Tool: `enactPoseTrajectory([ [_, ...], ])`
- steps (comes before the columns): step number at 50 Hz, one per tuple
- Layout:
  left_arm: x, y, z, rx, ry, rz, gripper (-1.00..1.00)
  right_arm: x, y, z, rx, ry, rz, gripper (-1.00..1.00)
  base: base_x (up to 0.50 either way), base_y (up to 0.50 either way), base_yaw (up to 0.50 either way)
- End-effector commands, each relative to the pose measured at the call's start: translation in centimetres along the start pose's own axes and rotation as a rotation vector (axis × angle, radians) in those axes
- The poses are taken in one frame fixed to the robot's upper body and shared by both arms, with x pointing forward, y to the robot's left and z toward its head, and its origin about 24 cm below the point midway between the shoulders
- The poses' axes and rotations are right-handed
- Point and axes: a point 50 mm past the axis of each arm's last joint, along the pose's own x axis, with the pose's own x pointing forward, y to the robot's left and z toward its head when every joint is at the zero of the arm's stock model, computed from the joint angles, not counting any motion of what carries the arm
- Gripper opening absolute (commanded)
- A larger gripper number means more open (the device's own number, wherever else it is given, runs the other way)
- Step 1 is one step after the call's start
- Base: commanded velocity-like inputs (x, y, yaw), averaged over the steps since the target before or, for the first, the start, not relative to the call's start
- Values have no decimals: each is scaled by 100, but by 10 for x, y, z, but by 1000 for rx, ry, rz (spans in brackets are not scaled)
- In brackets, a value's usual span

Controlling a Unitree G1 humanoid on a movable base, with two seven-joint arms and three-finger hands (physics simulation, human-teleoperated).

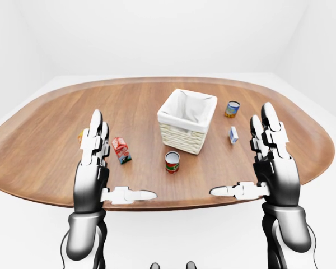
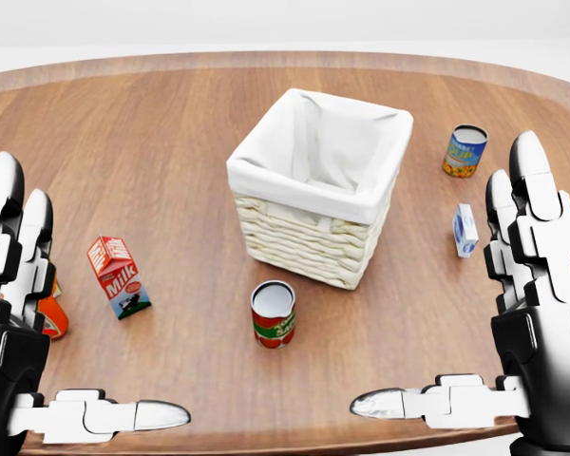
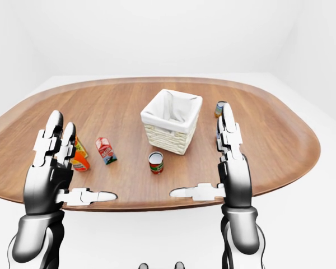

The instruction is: Pick the milk and place it in the basket.

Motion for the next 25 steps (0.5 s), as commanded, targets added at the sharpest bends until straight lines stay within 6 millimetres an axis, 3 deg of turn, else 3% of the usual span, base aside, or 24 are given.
enactPoseTrajectory([
  [1,-1,-1,-1,1,6,-4,100,0,0,0,5,1,3,100,39,0,0],
  [25,-1,-2,-3,3,18,-8,100,-1,1,0,6,0,5,100,39,0,0],
])
